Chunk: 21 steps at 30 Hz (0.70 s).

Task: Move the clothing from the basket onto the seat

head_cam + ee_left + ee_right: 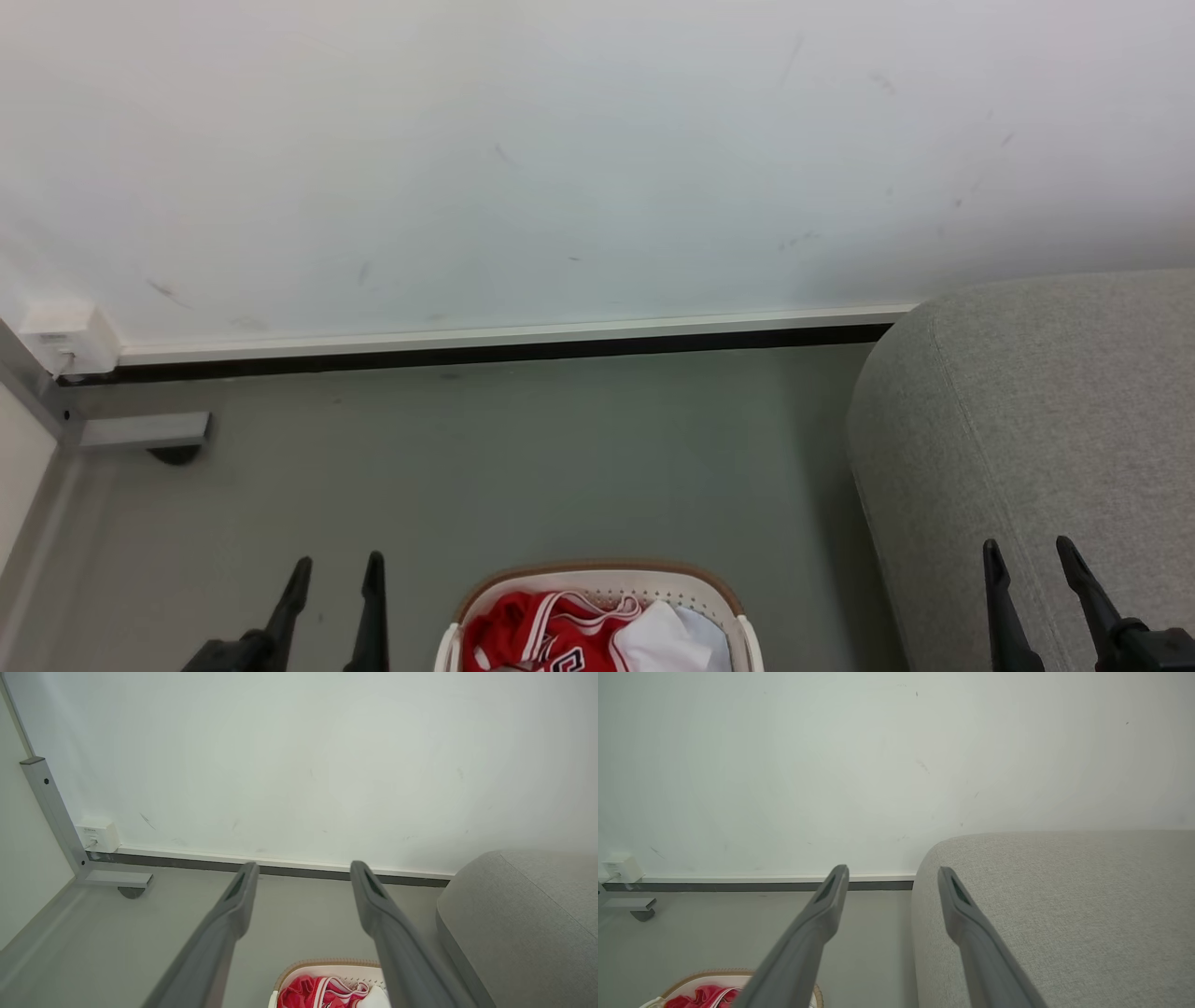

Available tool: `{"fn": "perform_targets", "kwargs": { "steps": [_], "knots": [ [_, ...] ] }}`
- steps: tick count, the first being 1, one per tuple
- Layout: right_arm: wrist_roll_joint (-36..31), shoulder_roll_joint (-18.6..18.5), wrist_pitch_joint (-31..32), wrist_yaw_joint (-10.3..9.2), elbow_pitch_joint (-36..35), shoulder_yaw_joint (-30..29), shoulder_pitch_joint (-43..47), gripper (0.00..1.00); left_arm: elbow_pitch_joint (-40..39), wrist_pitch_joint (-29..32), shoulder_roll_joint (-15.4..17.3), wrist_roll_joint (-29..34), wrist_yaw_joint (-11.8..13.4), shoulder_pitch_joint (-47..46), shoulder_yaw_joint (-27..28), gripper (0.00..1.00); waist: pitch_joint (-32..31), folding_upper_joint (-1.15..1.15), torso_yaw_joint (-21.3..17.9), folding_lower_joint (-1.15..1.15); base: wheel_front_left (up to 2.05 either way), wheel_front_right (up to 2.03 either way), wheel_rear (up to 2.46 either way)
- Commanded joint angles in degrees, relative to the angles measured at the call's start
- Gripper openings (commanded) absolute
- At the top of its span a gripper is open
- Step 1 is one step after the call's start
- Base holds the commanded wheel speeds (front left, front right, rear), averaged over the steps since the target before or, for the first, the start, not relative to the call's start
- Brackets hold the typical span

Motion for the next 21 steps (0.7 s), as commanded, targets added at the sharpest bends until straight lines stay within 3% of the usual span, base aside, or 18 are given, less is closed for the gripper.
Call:
{"fn": "perform_targets", "kwargs": {
  "steps": [1,13,21],
  "knots": [
    [-1.3,0.08,-0.51,-0.11,0.0,-0.29,0.57,1.0,-0.25,-0.65,0.49,1.68,-0.1,0.61,0.04,1.0,-0.04,0.0,0.0,0.0,0.0,0.0,0.0],
    [-5.07,0.19,-1.77,-0.12,0.36,-0.46,1.07,1.0,0.05,-1.85,0.51,5.32,-0.73,1.33,-0.64,1.0,-0.02,0.0,-0.04,0.0,0.0,0.0,0.0],
    [-2.8,0.2,-1.68,-0.12,1.09,-0.87,1.24,1.0,1.07,-1.77,0.49,3.42,-1.72,1.37,-1.09,1.0,-0.11,0.0,-0.15,0.0,0.0,0.0,0.0]
  ]
}}
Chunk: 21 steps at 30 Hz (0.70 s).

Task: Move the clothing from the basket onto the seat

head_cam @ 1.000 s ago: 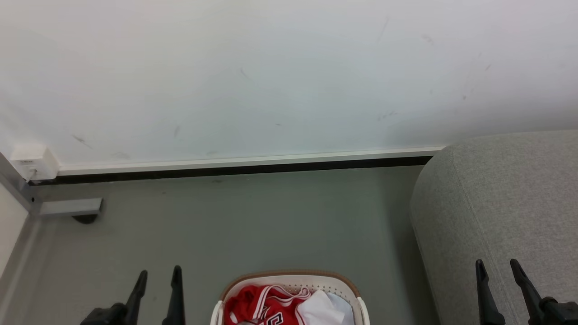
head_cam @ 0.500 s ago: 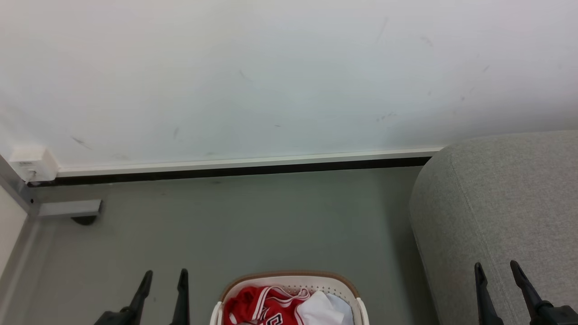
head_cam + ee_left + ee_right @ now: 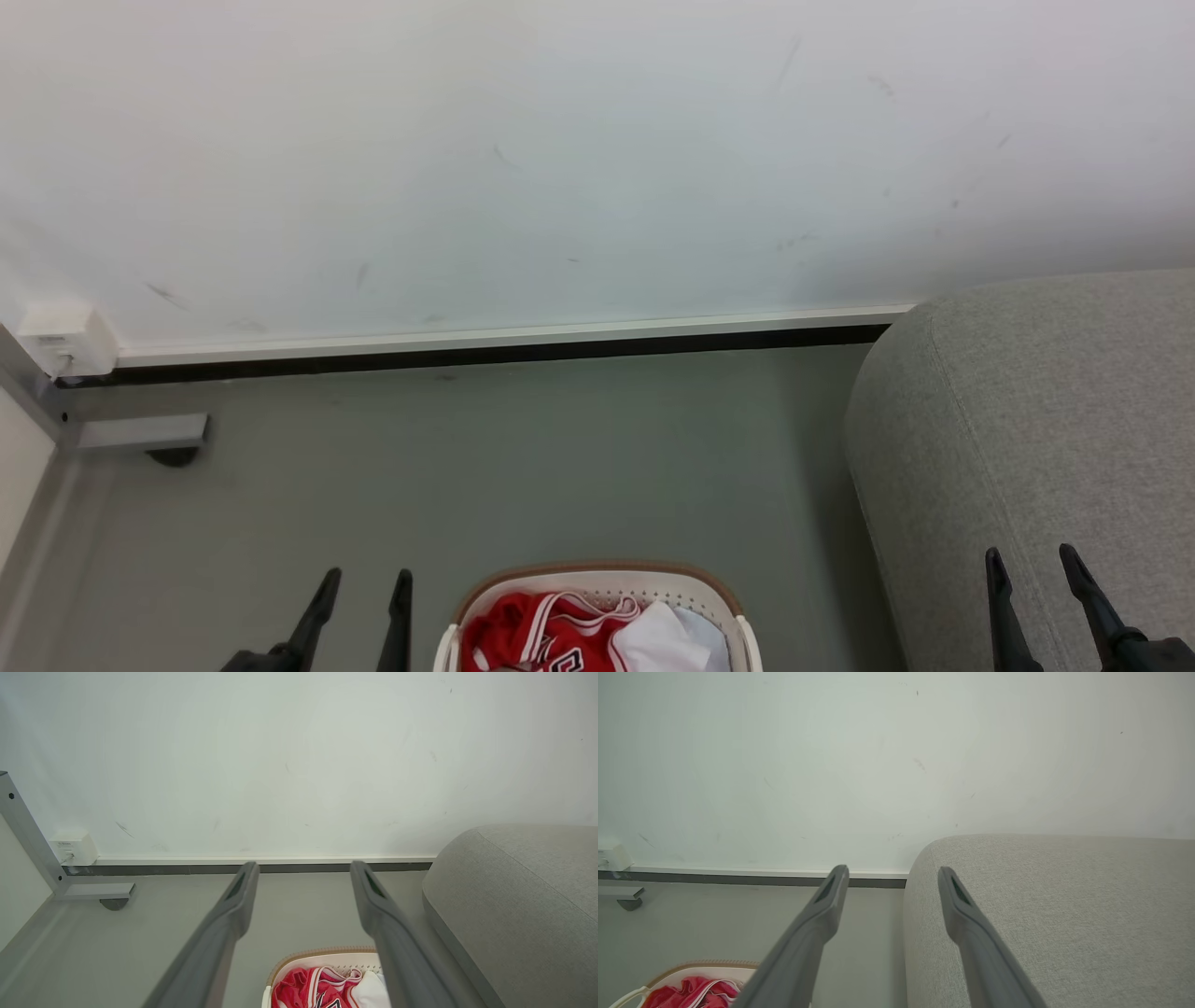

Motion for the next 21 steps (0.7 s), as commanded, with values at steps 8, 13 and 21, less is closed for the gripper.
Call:
{"fn": "perform_targets", "kwargs": {
  "steps": [8,13,21],
  "knots": [
    [1.02,0.03,-0.22,-0.12,0.59,0.37,0.62,1.0,0.23,-0.06,0.42,-0.38,-0.46,0.62,0.09,1.0,0.16,0.0,-0.36,0.0,0.0,0.0,0.0],
    [1.0,0.02,-0.21,-0.12,0.51,0.67,0.09,1.0,0.26,-0.06,0.41,-0.3,-0.47,0.51,0.25,1.0,0.48,0.0,-1.03,0.0,0.0,0.0,0.0],
    [0.7,0.02,-0.21,-0.12,-0.86,1.46,-1.66,1.0,2.91,-0.05,0.38,0.17,-1.12,-1.26,-1.78,1.0,2.26,0.0,-3.83,0.0,0.0,0.0,0.0]
  ]
}}
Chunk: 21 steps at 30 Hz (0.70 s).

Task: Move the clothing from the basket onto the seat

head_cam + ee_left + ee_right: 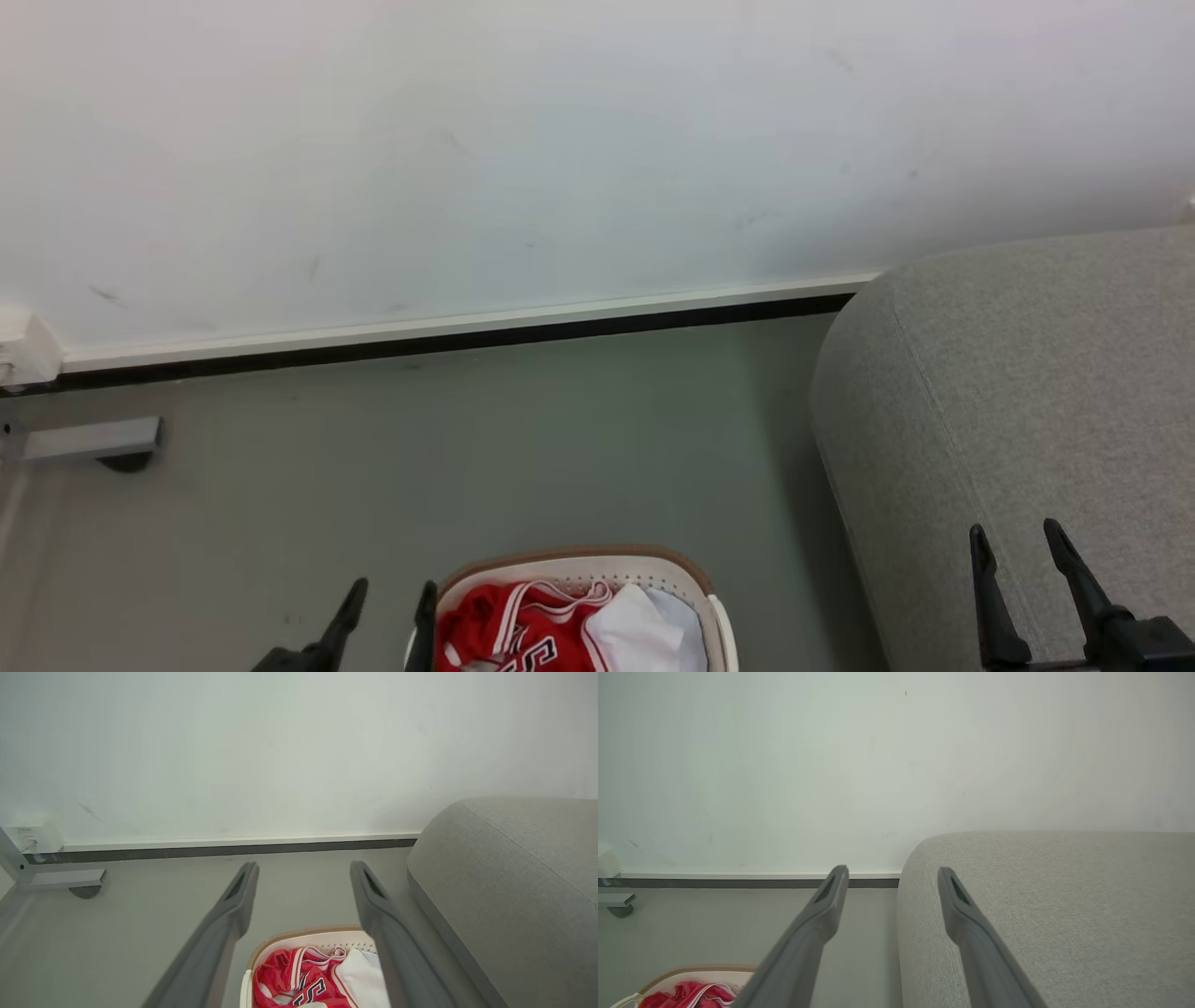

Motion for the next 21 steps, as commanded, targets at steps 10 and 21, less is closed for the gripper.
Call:
{"fn": "perform_targets", "kwargs": {
  "steps": [10,21],
  "knots": [
    [0.87,0.01,-0.1,-0.12,-5.03,2.3,-6.16,1.0,14.49,1.8,2.7,1.33,-0.91,-12.07,-11.4,1.0,10.99,0.0,-6.9,0.0,0.0,0.0,0.0],
    [3.3,0.04,-0.09,-0.12,-11.2,4.23,-13.85,1.0,29.95,12.39,8.04,1.27,-0.86,-29.09,-22.78,1.0,28.29,0.0,-11.98,0.0,0.0,0.0,0.0]
  ]
}}
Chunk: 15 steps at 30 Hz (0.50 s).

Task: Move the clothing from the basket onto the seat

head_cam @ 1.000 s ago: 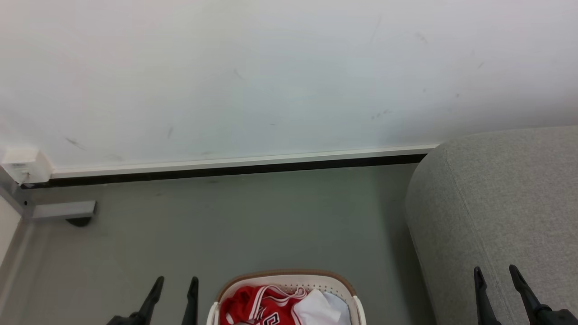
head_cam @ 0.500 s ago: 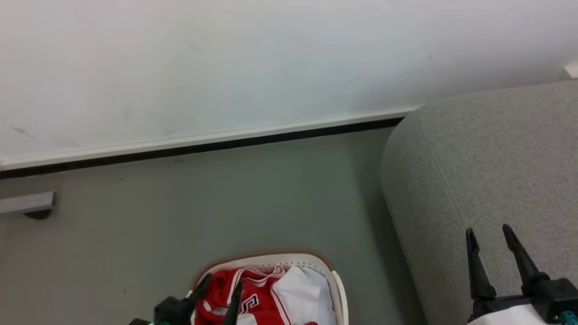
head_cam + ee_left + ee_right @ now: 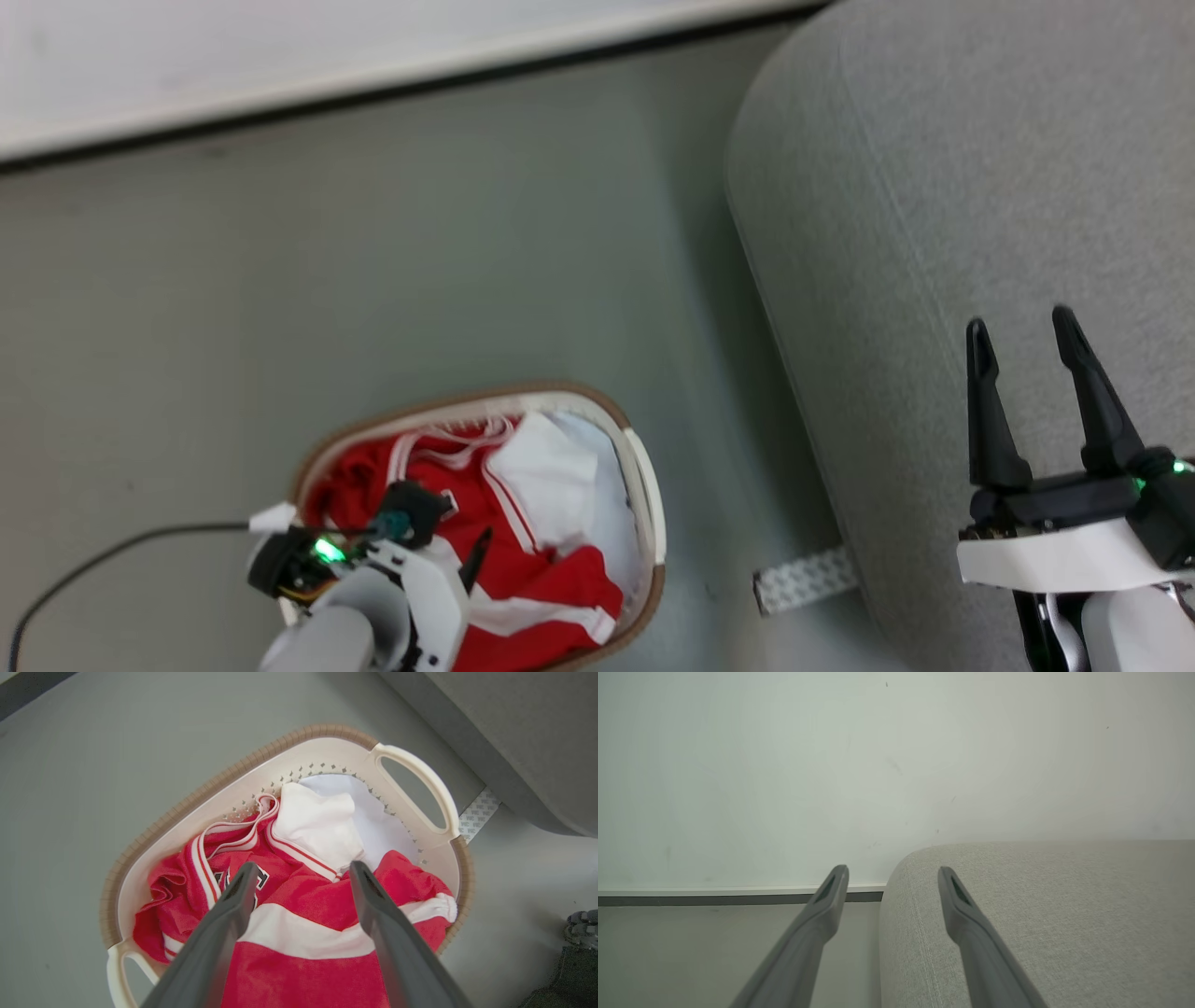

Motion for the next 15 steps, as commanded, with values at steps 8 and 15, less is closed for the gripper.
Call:
{"fn": "perform_targets", "kwargs": {
  "steps": [8,15],
  "knots": [
    [2.34,0.07,0.04,-0.12,-3.17,1.3,-4.89,1.0,8.0,5.18,3.28,1.14,0.11,-7.99,-3.2,1.0,14.77,0.0,-4.83,-0.01,0.0,0.0,0.0],
    [3.01,0.07,0.04,-0.12,-4.32,1.58,-6.38,1.0,12.47,5.45,5.48,2.09,0.71,-12.1,-4.67,1.0,18.55,0.0,-5.23,-0.01,0.0,0.0,0.0]
  ]
}}
